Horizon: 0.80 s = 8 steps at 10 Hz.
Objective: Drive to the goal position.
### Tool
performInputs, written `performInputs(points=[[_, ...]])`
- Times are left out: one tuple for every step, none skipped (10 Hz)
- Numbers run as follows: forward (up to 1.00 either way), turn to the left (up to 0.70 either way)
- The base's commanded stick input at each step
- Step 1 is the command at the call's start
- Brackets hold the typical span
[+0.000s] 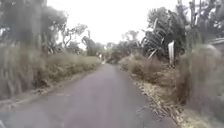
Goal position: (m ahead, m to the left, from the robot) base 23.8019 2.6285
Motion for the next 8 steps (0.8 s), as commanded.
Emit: performInputs(points=[[1.0,0.0],[1.0,0.0],[1.0,0.0],[1.0,0.0],[1.0,0.0],[1.0,0.0],[1.0,0.0],[1.0,0.0]])
